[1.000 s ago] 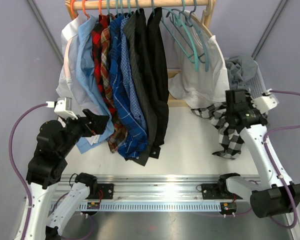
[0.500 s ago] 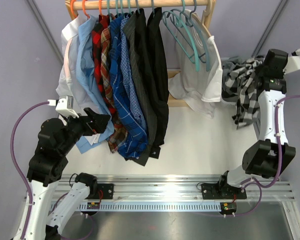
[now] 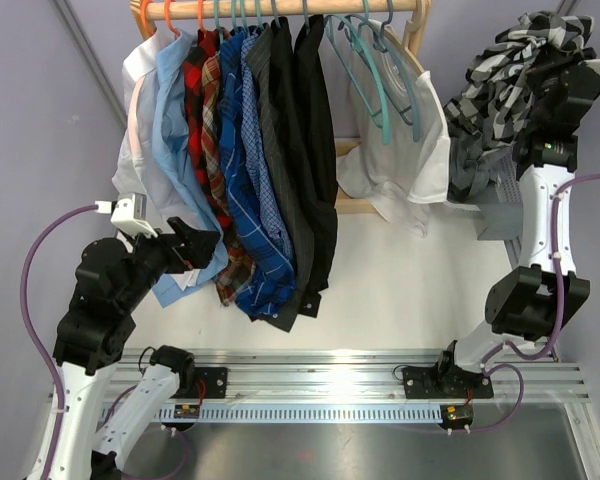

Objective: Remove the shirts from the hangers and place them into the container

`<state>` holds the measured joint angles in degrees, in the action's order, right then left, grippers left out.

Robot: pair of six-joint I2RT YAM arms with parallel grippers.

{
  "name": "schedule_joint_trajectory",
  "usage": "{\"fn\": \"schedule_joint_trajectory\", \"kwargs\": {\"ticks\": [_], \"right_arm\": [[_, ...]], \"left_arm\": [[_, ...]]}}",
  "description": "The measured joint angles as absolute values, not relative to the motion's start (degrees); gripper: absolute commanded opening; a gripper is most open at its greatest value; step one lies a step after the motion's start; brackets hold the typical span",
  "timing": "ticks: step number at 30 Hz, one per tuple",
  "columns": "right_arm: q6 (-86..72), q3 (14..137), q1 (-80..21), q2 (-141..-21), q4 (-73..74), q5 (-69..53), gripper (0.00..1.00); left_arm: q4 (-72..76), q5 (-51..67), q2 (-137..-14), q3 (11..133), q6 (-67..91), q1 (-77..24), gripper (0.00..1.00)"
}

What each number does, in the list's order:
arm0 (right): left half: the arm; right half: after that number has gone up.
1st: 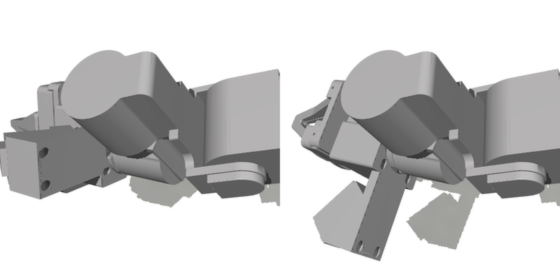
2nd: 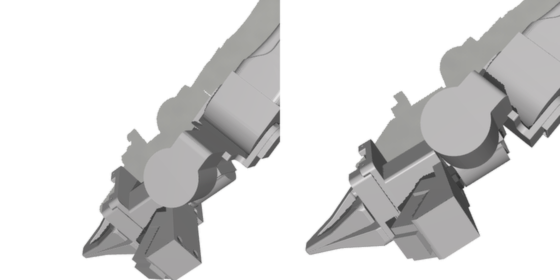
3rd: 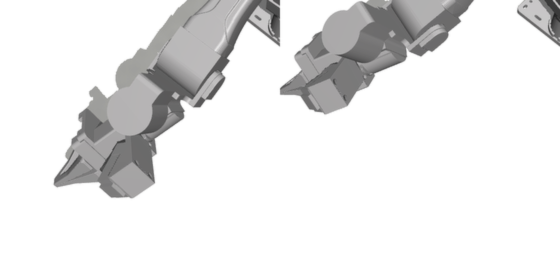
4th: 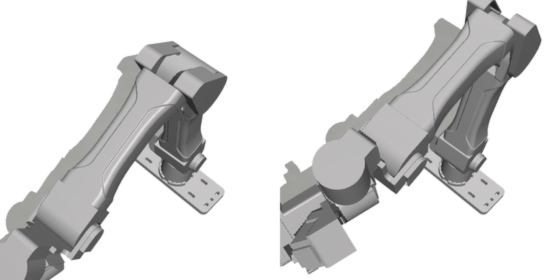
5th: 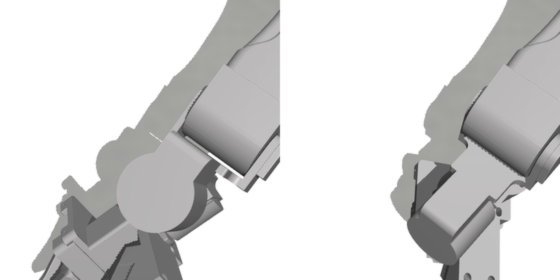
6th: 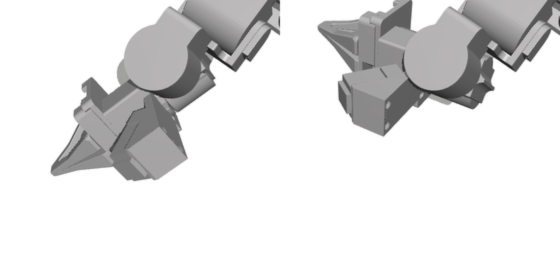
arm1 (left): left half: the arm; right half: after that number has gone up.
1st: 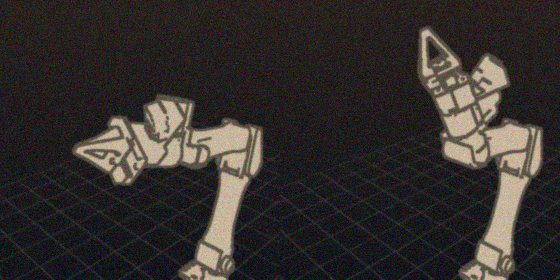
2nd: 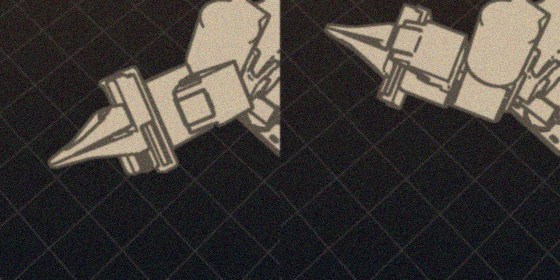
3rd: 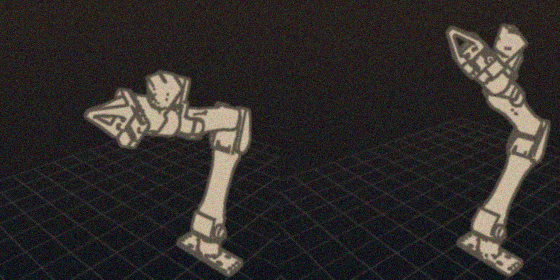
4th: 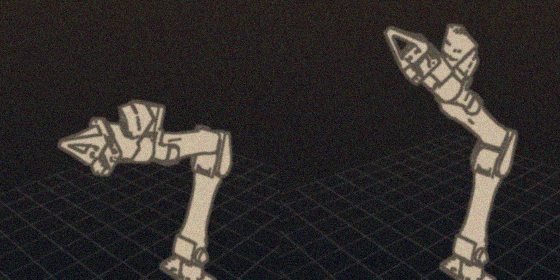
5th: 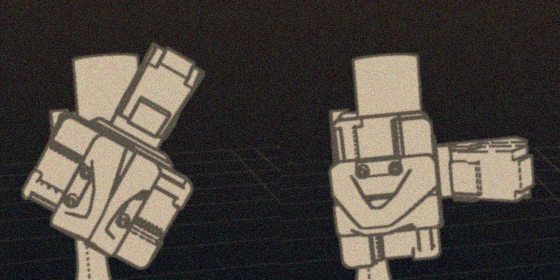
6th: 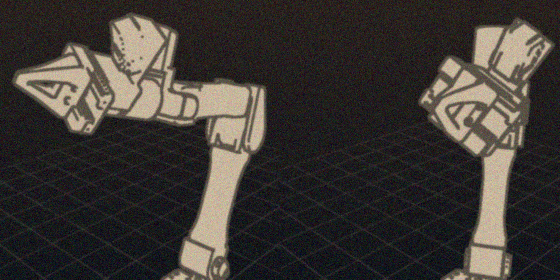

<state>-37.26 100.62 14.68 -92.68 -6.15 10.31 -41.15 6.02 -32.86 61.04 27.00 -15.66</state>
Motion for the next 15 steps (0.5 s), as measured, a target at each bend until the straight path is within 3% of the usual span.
{"fn": "schedule_joint_trajectory", "kwargs": {"ticks": [6, 15], "right_arm": [[-34.72, 99.48, 14.68, -97.69, -3.27, 15.14, 0.0], [-37.87, 98.48, 14.68, -115.09, 16.25, 18.63, 0.0]], "left_arm": [[-41.1, 6.04, -32.62, 60.99, 27.03, -15.66, 0.99], [-41.1, 6.09, -32.6, 60.99, 27.29, -15.66, 0.99]]}}
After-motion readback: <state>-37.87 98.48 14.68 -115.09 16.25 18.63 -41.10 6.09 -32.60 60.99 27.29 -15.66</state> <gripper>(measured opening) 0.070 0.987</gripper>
